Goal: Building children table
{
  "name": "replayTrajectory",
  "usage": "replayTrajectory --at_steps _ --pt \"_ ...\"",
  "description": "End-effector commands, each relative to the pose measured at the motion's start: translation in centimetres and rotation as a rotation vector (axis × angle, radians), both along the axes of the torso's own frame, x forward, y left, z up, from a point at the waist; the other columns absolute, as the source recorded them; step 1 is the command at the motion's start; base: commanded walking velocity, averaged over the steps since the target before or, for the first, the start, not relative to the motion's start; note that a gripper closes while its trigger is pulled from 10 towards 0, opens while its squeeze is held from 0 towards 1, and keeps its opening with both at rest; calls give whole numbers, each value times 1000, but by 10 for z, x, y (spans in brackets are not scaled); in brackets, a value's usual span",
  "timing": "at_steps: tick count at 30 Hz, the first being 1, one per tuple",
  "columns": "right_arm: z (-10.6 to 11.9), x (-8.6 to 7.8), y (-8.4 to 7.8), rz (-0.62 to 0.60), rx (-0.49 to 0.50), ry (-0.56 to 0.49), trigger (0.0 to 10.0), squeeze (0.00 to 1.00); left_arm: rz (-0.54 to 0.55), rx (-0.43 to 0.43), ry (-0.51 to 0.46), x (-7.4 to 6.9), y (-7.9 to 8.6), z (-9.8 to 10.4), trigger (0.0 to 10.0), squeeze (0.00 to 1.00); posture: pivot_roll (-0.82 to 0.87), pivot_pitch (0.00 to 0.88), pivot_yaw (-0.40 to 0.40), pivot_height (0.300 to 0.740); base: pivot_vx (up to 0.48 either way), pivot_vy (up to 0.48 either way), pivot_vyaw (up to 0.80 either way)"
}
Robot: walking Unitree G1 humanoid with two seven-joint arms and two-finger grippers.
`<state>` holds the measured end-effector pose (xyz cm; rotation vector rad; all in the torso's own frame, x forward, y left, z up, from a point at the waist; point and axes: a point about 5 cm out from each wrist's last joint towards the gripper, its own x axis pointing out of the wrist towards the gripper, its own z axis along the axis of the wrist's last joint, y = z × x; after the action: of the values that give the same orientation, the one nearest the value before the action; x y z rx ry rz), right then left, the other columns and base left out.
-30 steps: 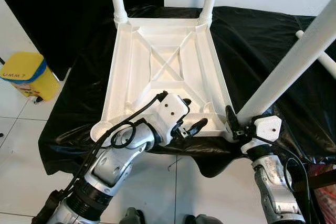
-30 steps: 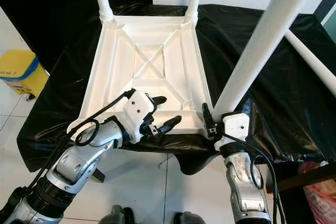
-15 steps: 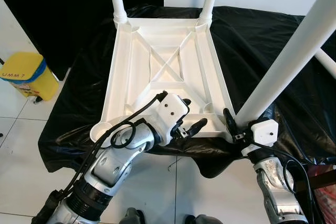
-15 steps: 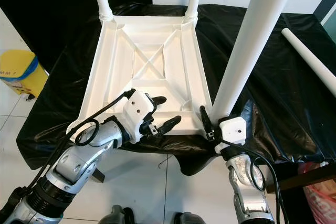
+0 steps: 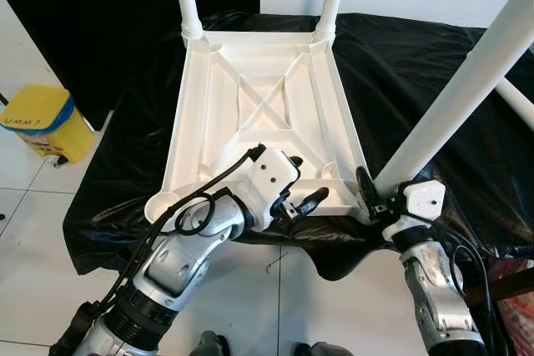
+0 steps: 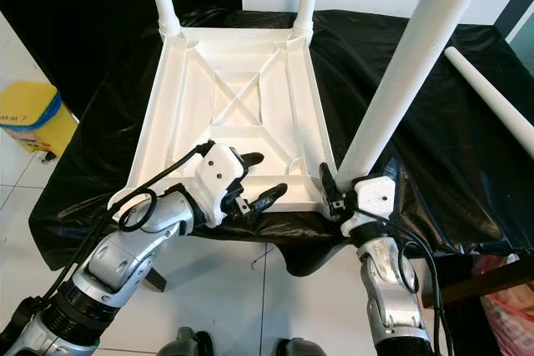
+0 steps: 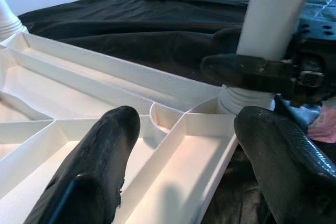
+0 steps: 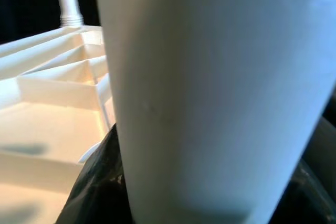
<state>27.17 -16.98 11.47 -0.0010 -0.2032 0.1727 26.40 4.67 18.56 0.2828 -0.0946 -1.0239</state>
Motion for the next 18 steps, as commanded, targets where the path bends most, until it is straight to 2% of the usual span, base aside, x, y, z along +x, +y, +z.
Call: replayTrajectory --at_steps 1,10,15,17,18 --pt "-58 -13 -4 -33 7 324 10000 0 -62 14 3 -3 -2 2 10000 0 29 171 -8 740 0 0 0" --pt "-59 -11 -10 -86 36 340 10000 0 -60 12 -1 -3 -2 2 10000 0 31 170 -9 740 0 0 0" --pt "-54 -13 -8 -156 61 307 10000 0 -59 9 -2 -3 -1 3 10000 0 30 172 -9 740 0 0 0" --pt "-53 -13 -9 -200 81 293 10000 0 -59 8 -2 -3 -1 3 10000 0 28 172 -10 740 0 0 0" --pt "-51 -15 -11 -337 122 264 10000 0 -60 5 -2 -3 -2 4 10000 0 28 172 -11 740 0 0 0"
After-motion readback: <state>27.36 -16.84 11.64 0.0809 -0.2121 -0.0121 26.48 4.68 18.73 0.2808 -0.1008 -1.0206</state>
